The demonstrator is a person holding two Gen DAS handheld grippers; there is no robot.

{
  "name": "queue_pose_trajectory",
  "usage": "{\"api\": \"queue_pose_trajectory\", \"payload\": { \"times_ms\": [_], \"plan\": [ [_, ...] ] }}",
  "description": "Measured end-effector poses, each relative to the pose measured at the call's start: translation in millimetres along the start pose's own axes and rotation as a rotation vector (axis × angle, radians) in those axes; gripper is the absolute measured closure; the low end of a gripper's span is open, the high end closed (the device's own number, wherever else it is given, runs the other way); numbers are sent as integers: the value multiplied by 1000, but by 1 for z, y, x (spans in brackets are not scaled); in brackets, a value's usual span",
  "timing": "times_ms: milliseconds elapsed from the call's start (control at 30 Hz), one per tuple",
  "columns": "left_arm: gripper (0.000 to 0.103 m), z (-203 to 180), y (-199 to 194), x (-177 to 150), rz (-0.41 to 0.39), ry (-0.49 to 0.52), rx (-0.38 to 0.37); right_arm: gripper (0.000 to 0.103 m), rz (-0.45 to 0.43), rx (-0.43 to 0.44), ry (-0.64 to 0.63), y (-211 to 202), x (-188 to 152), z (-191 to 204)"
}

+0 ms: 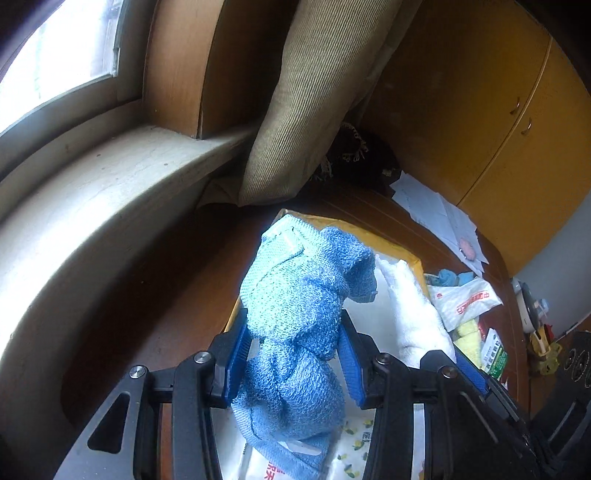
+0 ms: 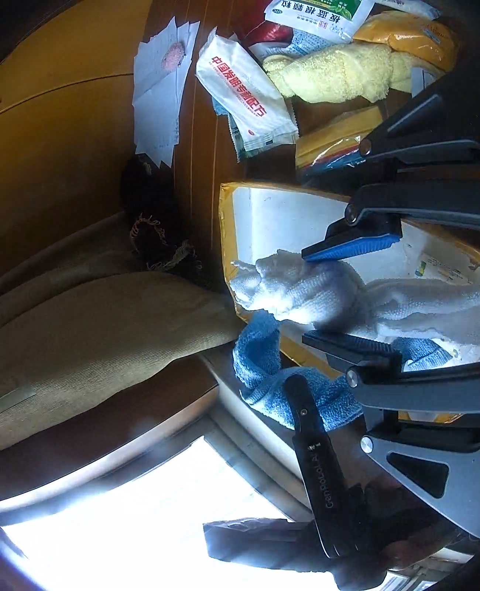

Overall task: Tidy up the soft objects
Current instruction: 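Carry both towels over the tray, lower them in and open both tools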

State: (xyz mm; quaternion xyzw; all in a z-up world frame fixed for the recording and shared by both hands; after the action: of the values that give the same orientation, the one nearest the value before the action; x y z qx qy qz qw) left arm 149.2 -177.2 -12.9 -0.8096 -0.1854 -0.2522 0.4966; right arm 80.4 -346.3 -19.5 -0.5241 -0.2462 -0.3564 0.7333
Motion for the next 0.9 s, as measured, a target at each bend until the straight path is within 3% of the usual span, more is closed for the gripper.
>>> {"api": "queue_pose_trajectory", "payload": {
  "times_ms": [333, 467, 500, 533, 600, 767, 900],
  "plan": [
    [52, 6, 43, -15, 102, -2, 64, 63, 68, -71, -66, 26, -12, 6],
    [39, 7, 39, -16, 113, -39, 7, 56, 71, -85, -66, 28, -14, 4],
    [35, 7, 36, -16, 112, -51, -16, 48, 65, -82, -58, 27, -13, 4],
    [33, 6, 32, -16, 104, -62, -33, 42, 55, -73, -48, 24, -13, 3],
    [25, 3, 21, -19, 76, -64, -37, 40, 35, -42, -33, 17, -11, 2],
    [25, -18, -15, -31, 2, -39, -67, 37, -35, 39, -43, -21, -11, 1],
    [17, -52, -42, -51, -45, 19, -107, 32, -75, 123, -26, -61, -23, -18]
  ]
}}
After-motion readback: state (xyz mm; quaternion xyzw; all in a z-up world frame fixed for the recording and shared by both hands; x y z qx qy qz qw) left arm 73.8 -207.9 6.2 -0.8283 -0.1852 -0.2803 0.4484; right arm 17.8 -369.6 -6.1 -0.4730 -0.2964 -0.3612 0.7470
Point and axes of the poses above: each gripper's, at about its wrist camera, not at the fingertips, and y roughly the way its jaws point, z to its left, x to its top, the point moved 3 cm from there along y, roughly the way its jaws point, and after that the axes turned 7 degrees about -x, right-handed, at the moved point
